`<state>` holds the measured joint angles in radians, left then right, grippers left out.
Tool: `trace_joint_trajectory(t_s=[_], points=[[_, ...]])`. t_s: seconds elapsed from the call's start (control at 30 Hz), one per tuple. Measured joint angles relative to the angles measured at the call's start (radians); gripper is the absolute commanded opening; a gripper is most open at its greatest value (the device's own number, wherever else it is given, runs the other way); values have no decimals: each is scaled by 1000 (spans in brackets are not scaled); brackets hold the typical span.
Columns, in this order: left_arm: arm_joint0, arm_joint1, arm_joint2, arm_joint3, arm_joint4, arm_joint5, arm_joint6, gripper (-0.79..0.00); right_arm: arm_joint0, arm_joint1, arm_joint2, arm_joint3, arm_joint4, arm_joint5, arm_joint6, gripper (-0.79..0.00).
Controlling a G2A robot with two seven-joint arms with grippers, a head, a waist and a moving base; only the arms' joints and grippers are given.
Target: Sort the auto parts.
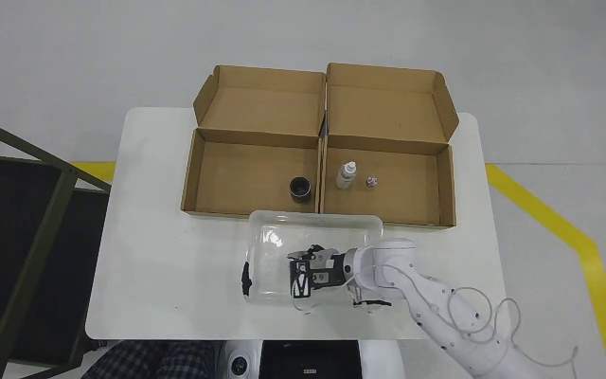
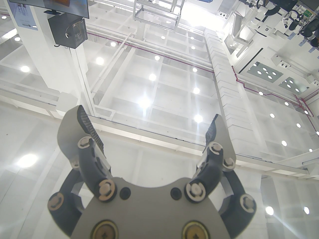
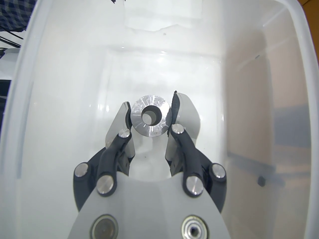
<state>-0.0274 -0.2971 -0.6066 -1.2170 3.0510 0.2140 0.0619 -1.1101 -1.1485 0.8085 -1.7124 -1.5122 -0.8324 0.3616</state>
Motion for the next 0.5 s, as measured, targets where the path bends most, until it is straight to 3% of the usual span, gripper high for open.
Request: trace_joint_trajectory(t_s=[0.5], points=[[0, 0, 0, 0, 0, 0, 0, 0, -22, 14, 48, -97, 53, -33, 7, -785]])
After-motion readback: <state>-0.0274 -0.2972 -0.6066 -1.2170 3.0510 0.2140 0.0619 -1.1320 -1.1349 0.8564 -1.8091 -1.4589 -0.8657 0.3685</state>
